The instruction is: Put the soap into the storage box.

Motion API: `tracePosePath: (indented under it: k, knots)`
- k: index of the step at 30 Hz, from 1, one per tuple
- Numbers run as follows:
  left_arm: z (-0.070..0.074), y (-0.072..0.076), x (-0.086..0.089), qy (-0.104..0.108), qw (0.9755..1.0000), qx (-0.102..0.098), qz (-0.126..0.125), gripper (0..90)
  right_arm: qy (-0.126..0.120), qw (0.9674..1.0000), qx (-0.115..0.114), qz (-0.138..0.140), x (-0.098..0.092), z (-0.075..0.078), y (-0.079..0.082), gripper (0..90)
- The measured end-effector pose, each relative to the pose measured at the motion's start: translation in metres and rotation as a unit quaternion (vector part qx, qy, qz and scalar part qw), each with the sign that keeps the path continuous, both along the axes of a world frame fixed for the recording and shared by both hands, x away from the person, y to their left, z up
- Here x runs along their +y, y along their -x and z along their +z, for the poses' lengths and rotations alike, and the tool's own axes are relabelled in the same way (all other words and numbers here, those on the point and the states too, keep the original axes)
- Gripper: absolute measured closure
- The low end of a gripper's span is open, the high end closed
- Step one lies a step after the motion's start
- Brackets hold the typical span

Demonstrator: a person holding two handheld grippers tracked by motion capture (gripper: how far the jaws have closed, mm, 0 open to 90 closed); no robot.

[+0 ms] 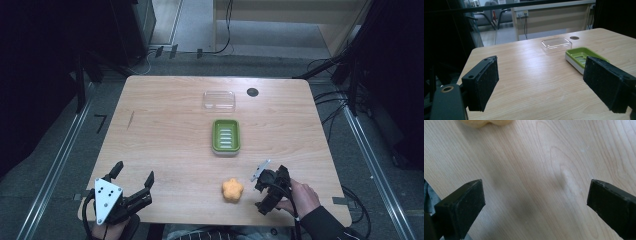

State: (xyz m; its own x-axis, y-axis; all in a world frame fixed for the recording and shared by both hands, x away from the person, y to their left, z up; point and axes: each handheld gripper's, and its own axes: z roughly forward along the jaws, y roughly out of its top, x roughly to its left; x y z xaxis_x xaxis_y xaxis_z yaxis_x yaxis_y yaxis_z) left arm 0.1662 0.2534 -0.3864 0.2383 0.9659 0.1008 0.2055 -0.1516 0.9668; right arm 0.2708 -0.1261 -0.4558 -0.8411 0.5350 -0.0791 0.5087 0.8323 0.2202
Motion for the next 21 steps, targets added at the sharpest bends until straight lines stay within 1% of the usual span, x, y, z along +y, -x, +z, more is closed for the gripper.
tracePosePath:
  k: [4,5,9,10,11,14,15,18,19,21]
  knots:
    - [0.000,0.000,0.000,-0.001,1.0000,0.001,-0.001,13.7,-0.001,1.0000,-0.001,0.007,0.006,0.000,-0.002,1.3]
    - [0.000,0.000,0.000,0.000,1.0000,0.001,0.000,13.7,-0.002,0.9999,-0.001,0.013,0.008,0.000,-0.002,1.3]
    - [0.000,0.000,0.000,-0.002,1.0000,0.001,-0.001,13.7,-0.006,0.9999,0.000,0.013,0.011,0.001,-0.003,1.3]
    - [0.000,0.000,0.000,-0.003,1.0000,0.001,-0.001,13.7,-0.011,0.9998,-0.001,0.019,0.014,0.001,-0.004,1.3]
    - [0.000,0.000,0.000,-0.003,1.0000,0.001,-0.001,13.6,-0.011,0.9998,-0.001,0.019,0.014,0.001,-0.004,1.3]
    - [0.000,0.000,0.000,-0.001,1.0000,0.001,0.000,13.7,-0.014,0.9996,0.006,0.025,0.019,0.002,-0.006,1.1]
    - [0.000,0.000,0.000,-0.001,1.0000,0.001,0.000,13.7,-0.017,0.9996,0.005,0.023,0.020,0.001,-0.007,0.4]
    - [0.000,0.000,-0.001,-0.004,1.0000,0.002,-0.001,13.7,-0.020,0.9995,0.010,0.022,0.022,0.002,-0.007,0.2]
    - [0.000,0.000,-0.001,-0.005,1.0000,0.002,-0.001,13.6,-0.021,0.9995,0.007,0.023,0.023,0.002,-0.008,0.2]
    - [0.000,0.000,-0.001,-0.004,1.0000,0.002,-0.001,13.6,-0.026,0.9993,0.010,0.027,0.027,0.002,-0.008,0.2]
